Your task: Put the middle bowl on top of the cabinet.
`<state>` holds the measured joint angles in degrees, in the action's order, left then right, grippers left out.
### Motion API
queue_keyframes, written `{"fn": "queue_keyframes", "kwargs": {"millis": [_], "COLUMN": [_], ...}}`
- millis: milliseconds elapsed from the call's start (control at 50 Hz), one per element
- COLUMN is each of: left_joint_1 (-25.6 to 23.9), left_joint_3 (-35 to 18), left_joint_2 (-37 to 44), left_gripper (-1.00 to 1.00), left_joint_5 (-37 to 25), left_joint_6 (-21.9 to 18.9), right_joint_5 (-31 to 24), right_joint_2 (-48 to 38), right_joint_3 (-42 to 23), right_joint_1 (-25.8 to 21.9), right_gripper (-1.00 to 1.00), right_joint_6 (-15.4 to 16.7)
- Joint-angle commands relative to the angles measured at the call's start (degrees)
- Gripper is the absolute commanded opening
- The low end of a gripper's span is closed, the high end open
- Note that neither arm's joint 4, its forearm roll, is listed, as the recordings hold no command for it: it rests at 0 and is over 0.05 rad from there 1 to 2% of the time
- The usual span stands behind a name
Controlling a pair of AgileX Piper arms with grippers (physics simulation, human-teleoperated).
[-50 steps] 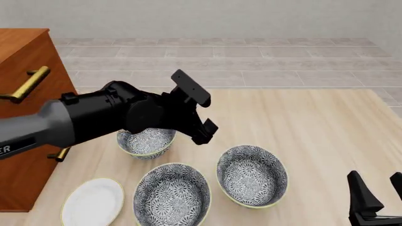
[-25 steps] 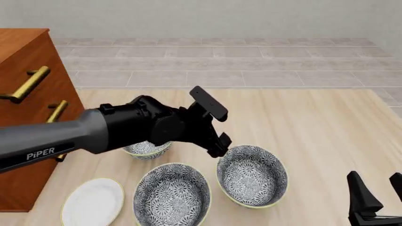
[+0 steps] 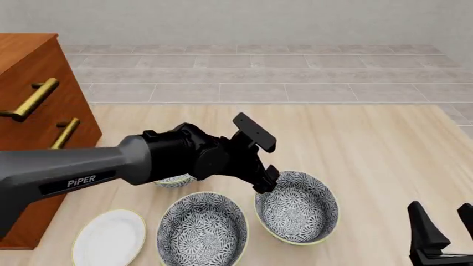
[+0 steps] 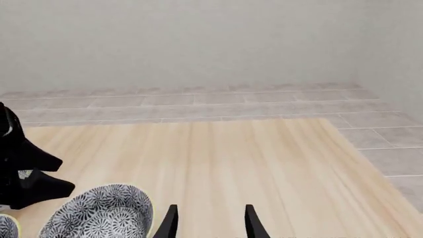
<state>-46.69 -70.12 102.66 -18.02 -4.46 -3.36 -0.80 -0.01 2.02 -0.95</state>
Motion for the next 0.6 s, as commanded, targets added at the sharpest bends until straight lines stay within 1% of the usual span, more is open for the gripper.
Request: {"fn": "queue_keyframes", "kwargs": {"millis": [20,260,360,440,540,600], "left_joint_1": [-0.90,-2.13,-2.11,-2.36,-2.83,-2.50], "left_joint_3": [0.02,0.13,0.51,0.56,0.82,0.90], "left_joint_2": [1.50,2.03,2.59,3.01,3.66,4.10], "left_gripper": [1.00,1.00,1.00,1.00,1.00,1.00], "left_joint_5": [0.97,1.84,2.58,2.97,3.70,4.17], "left_joint_6": [1.91,4.51,4.76,5.17,6.29,6.18], "right_joint_5": [-0.31,1.97,1.41,-0.69,-0.90,-1.04], "right_joint_2": [0.14,-2.31,-1.77,0.31,0.68,0.72], "right_joint_3": [0.00,0.00,0.00,0.00,0.00,0.00], "right_joint_1": [-0.04,-0.01,0.00,0.15,0.24,0.23], "right_gripper": [1.00,1.00,1.00,1.00,1.00,1.00], "right_joint_6": [-0.08,-0.14,-0.18,-0.38,-0.37,-0.47]}}
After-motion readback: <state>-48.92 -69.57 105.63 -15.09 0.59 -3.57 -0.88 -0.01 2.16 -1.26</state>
